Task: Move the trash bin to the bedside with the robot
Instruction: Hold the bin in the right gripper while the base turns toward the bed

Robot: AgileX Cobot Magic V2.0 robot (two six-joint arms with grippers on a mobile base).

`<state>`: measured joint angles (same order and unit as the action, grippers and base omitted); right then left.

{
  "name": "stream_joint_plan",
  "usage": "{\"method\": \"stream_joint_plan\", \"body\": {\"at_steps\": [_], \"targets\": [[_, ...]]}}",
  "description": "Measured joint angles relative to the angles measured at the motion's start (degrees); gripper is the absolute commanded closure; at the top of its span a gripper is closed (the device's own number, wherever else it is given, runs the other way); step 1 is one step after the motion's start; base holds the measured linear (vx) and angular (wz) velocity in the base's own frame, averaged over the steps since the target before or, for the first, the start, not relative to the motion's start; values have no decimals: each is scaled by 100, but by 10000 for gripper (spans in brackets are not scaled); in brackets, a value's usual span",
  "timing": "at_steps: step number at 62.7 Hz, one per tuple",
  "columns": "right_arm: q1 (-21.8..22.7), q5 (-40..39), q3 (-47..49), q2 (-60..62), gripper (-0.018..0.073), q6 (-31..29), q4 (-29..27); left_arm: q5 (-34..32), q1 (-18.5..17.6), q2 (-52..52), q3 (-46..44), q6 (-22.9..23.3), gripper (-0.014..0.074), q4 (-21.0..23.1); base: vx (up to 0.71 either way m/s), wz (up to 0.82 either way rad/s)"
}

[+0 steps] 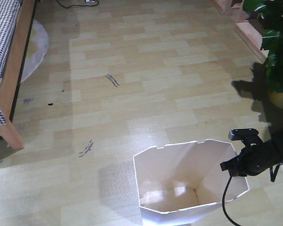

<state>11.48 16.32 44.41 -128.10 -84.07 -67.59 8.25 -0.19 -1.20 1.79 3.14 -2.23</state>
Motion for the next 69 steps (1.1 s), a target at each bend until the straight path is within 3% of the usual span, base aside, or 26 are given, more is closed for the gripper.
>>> {"method": "stream_joint_plan", "body": {"at_steps": [69], "targets": [[0, -42, 0, 0, 564, 0, 0, 0, 0, 0, 0, 0, 603, 0, 28, 6]]}}
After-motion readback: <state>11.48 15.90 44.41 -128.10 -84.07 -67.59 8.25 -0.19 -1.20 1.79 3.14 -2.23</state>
